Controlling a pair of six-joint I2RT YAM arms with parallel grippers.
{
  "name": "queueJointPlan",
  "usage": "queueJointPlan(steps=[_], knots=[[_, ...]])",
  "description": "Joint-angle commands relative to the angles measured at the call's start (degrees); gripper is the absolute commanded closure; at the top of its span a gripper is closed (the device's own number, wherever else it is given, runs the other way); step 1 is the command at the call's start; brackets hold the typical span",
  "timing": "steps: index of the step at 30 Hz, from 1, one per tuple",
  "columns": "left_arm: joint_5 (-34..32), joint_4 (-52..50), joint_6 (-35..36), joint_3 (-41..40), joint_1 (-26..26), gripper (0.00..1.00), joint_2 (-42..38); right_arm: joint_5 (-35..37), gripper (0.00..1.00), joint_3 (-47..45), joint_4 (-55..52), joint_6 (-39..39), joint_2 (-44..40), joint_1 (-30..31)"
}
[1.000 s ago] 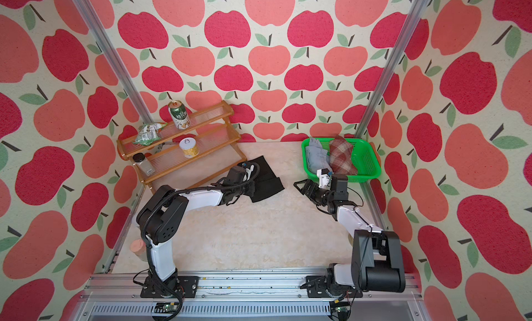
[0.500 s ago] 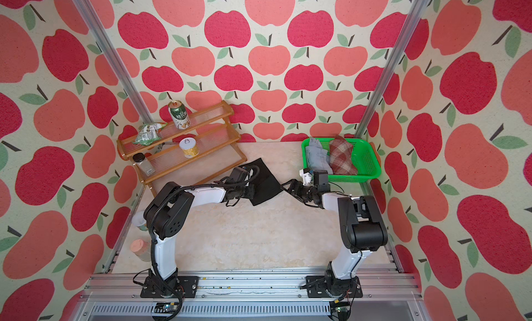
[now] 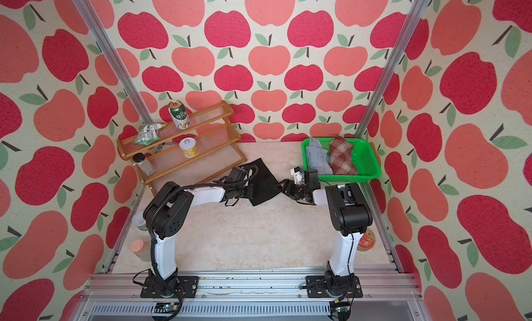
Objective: Roll up the skirts
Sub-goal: Roll the skirt at the center of the board.
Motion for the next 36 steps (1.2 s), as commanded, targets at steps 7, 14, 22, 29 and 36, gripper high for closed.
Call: queueJointPlan(steps=[7,14,22,29,36], knots=[[2.6,-6.1,0.3,1.5,1.5,0.78,0.8,-0.2,0.47,2.6,9.5,6.5,7.6,0.4],[4.2,-7.8,2.9,2.1,2.5,0.6,0.1,-1.5,0.91,3.4,18.0,12.7,9.6,0.4],[-1.5,-2.8,11.9,-2.4,2.0,0.34,-12.0,-3.0,1.0,3.0,15.6,13.6,5.6,0.0],[-16.3,8.1,49.2,-12.6,-15.1,0.09,-24.2,-3.5,1.0,2.5,6.5,10.4,-0.6,-0.3],[-26.1,13.8,60.9,-16.1,-26.5,0.0,-19.8,-2.0,1.0,3.0,-4.1,5.9,-5.3,-0.6]])
